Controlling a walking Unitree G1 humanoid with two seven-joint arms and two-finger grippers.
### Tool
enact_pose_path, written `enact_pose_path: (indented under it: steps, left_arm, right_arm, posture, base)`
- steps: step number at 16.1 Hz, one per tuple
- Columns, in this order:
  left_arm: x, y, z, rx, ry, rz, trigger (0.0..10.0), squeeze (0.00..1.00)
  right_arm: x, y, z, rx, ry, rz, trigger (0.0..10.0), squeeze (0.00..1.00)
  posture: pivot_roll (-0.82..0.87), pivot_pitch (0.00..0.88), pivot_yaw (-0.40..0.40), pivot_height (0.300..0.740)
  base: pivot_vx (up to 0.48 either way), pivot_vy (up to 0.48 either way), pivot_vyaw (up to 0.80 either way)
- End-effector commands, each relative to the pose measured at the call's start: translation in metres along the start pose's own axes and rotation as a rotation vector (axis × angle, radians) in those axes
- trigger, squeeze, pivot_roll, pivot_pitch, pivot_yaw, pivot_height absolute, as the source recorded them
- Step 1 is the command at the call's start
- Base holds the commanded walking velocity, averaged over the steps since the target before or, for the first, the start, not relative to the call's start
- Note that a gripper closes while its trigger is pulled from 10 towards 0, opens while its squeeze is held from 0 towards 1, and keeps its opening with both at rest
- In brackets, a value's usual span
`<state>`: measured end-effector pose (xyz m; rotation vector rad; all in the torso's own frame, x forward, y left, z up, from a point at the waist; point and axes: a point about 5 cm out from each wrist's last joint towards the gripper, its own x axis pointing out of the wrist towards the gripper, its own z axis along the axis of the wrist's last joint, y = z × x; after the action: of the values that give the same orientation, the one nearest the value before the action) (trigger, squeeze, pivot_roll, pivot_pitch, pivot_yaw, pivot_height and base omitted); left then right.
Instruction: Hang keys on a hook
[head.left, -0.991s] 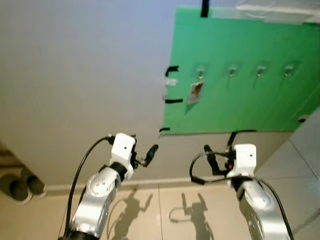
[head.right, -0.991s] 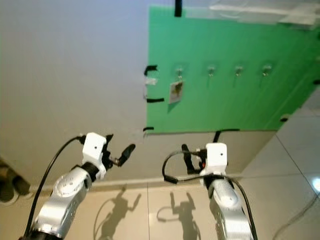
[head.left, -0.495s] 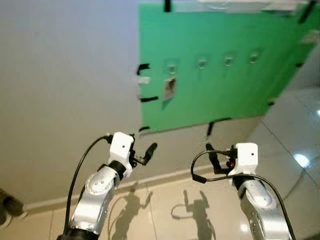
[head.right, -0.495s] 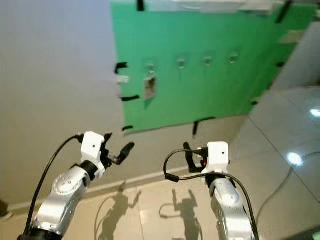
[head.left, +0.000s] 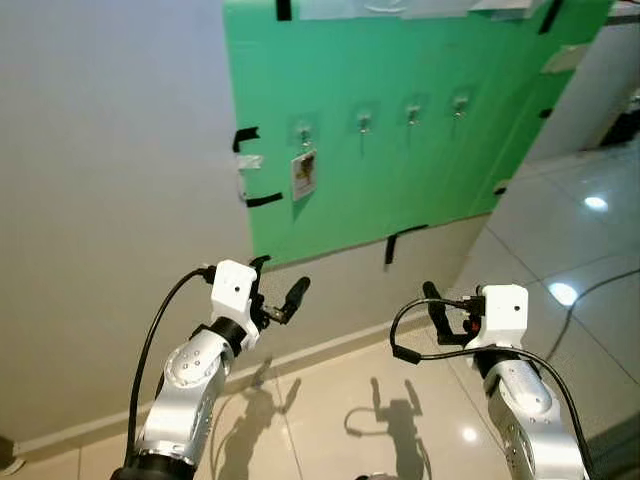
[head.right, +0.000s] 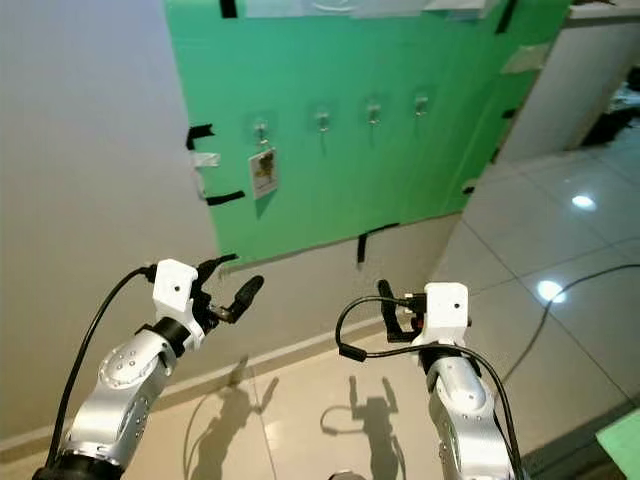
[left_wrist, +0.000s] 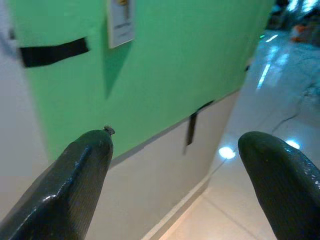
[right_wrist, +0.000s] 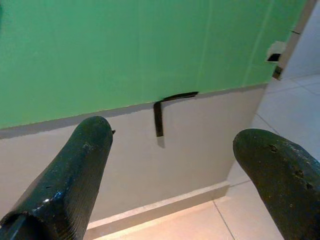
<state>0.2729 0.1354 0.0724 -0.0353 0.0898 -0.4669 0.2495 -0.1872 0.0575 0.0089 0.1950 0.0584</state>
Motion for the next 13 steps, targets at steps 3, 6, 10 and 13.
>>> enact_pose_path:
  steps: [3, 6, 10, 13]
  left_arm:
    - [0.0016, 0.0027, 0.0015, -0.011, -0.015, -0.003, 10.0, 0.0]
    - [0.0012, 0.0037, 0.002, 0.006, -0.02, 0.003, 10.0, 0.0]
    - [0.0024, 0.0016, 0.0069, 0.005, -0.067, -0.026, 10.0, 0.0]
    - [0.0031, 0.0002, 0.0083, -0.008, -0.078, -0.037, 10.0, 0.0]
  right_arm:
    - [0.0018, 0.0007, 0.0013, -0.001, -0.013, 0.006, 10.0, 0.0]
    - [0.0019, 0.0012, 0.0005, -0.003, -0.013, 0.006, 10.0, 0.0]
    - [0.0016, 0.0006, -0.001, -0.016, -0.004, -0.009, 10.0, 0.0]
    - [0.0016, 0.0003, -0.0011, -0.02, -0.002, -0.014, 10.0, 0.0]
  posture:
    - [-0.06, 0.0, 0.001, 0.74]
    - [-0.06, 0.0, 0.002, 0.74]
    - [-0.06, 0.0, 0.003, 0.74]
    - [-0.07, 0.0, 0.005, 0.74]
  base:
    - [0.0, 0.0, -0.73]
    - [0.0, 0.0, -0.73]
    - [0.0, 0.0, -0.67]
    - [0.0, 0.0, -0.6]
